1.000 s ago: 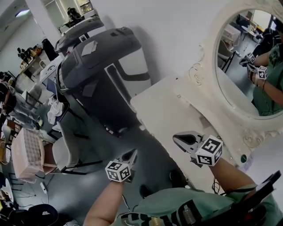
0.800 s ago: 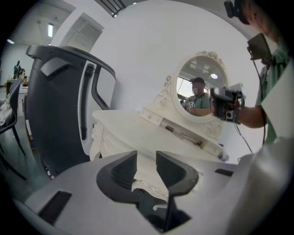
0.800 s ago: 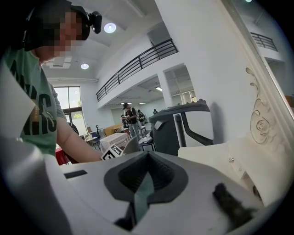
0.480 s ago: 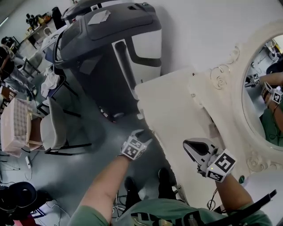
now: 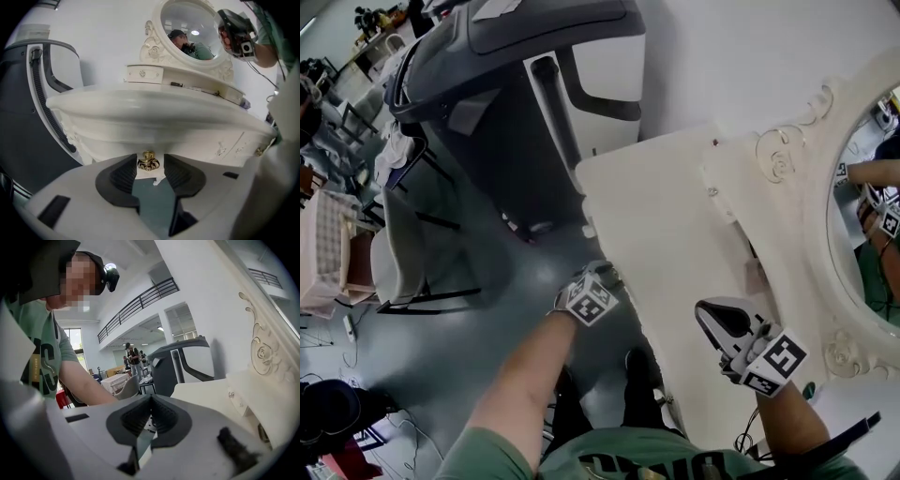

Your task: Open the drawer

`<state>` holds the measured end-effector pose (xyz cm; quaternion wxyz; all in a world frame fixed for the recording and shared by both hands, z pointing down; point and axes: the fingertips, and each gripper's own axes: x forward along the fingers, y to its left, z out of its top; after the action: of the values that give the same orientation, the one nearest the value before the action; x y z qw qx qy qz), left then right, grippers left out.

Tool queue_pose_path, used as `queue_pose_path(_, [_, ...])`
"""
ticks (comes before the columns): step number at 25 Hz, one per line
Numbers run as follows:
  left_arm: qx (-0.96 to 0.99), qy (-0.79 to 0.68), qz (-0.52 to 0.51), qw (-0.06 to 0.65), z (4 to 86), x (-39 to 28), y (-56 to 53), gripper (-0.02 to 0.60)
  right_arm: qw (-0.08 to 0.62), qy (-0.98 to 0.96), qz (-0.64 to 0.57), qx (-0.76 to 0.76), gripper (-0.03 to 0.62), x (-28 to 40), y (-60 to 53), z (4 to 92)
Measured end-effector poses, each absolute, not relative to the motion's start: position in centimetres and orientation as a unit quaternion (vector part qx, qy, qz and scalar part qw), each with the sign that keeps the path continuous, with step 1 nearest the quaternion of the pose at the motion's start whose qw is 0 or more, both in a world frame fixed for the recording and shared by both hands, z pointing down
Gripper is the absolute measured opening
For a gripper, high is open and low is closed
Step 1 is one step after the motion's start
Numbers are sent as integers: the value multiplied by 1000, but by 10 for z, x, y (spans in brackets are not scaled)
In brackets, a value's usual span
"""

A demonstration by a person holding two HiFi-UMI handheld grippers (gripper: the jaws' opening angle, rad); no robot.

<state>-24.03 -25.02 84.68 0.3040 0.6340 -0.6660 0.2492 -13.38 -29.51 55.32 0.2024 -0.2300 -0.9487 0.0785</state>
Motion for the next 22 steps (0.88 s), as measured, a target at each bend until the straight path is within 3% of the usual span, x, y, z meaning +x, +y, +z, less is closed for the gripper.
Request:
queue_pose_path(3, [634, -666, 262, 293, 849, -243, -254, 144, 201, -949, 80, -230, 11, -131, -297, 556])
queue_pose_path(22, [643, -658, 261, 291, 849, -241, -246, 132, 204, -946, 88, -237, 11, -129, -287, 564])
